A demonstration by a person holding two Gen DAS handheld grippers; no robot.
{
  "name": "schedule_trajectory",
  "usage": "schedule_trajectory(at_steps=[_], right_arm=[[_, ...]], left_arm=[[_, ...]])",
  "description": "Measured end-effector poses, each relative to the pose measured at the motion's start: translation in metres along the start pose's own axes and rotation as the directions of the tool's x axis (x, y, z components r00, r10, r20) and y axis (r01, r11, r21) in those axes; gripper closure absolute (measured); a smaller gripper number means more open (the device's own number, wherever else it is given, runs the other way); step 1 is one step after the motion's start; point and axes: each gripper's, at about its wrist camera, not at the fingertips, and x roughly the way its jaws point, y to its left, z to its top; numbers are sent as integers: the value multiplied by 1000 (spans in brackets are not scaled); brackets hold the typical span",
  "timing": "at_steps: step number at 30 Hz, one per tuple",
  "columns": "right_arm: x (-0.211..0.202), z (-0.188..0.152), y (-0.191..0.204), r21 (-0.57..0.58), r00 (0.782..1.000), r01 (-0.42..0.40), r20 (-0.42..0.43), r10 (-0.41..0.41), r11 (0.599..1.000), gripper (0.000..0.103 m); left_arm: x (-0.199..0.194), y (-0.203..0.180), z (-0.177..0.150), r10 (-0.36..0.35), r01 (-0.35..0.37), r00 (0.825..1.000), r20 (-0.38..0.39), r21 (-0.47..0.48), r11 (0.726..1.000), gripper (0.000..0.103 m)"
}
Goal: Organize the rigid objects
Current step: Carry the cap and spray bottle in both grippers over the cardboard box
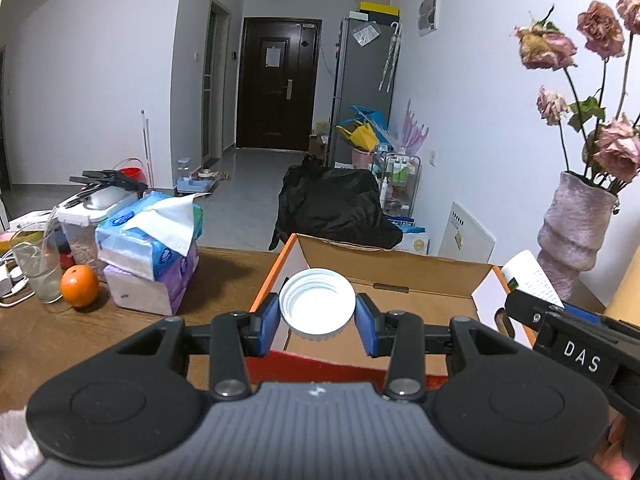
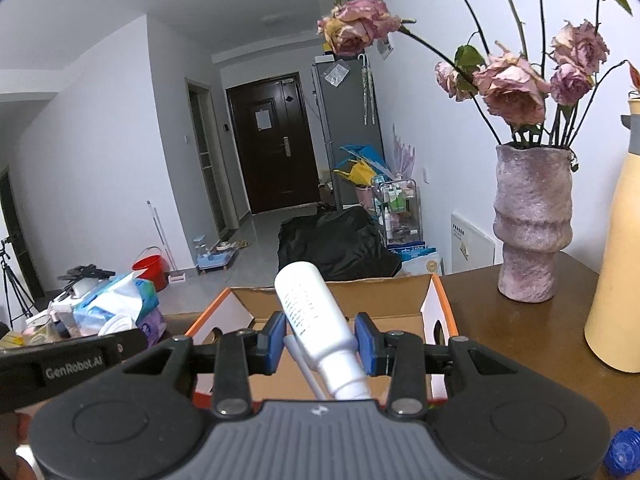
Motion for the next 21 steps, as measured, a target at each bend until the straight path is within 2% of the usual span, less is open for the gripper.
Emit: schedule_trajectory(at_steps=[16, 21], right_arm=[[77, 14, -2, -8, 997, 46, -56, -46, 999, 67], [95, 15, -5, -8, 997, 55, -59, -55, 998, 67]], left_arm=[[81, -5, 22, 41, -40, 999, -30, 51, 998, 62], [110, -8, 19, 55, -50, 996, -65, 76, 996, 62]])
